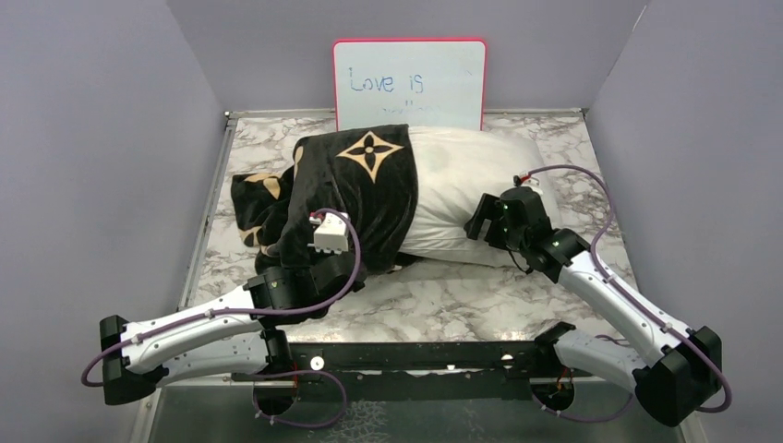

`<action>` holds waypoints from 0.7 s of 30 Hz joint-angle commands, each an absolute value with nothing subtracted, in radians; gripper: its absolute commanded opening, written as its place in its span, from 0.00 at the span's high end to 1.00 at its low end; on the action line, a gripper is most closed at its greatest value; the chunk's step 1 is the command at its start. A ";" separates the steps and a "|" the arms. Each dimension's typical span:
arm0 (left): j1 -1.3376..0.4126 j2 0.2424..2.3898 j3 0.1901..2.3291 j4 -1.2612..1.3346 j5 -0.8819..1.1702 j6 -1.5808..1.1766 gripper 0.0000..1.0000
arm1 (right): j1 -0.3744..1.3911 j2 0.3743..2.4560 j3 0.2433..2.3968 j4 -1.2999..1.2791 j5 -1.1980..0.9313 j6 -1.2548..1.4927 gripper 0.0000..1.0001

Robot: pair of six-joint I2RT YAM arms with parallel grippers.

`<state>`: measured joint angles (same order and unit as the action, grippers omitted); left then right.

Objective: Remove the pillowcase from the pillow
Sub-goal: Remove the pillow from the pillowcase.

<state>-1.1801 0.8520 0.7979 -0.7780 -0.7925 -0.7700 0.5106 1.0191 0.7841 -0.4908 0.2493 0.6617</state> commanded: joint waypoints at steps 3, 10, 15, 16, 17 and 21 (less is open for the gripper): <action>-1.173 0.891 0.851 -0.789 -0.751 -0.656 1.00 | 0.485 1.063 0.836 -0.493 0.201 0.631 0.10; -1.203 0.982 0.897 -0.576 -0.656 -0.529 1.00 | 0.485 0.969 0.881 -0.580 0.176 0.729 0.00; -1.212 1.012 0.919 -0.494 -0.608 -0.479 1.00 | 0.486 0.864 0.801 -0.585 0.057 0.875 0.00; -1.214 1.024 0.927 -0.490 -0.603 -0.468 1.00 | 0.485 0.839 0.774 -0.553 0.018 0.895 0.00; -1.216 1.031 0.935 -0.488 -0.601 -0.459 1.00 | 0.486 0.811 0.737 -0.503 -0.051 0.903 0.00; -1.225 1.050 0.956 -0.479 -0.586 -0.444 1.00 | 0.485 0.688 0.542 -0.210 -0.236 1.013 0.01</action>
<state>-1.2098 1.0454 0.8959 -0.5728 -0.6258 -0.4904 0.4877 0.7700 0.6941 -0.4660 -0.0124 0.8680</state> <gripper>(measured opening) 0.027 0.998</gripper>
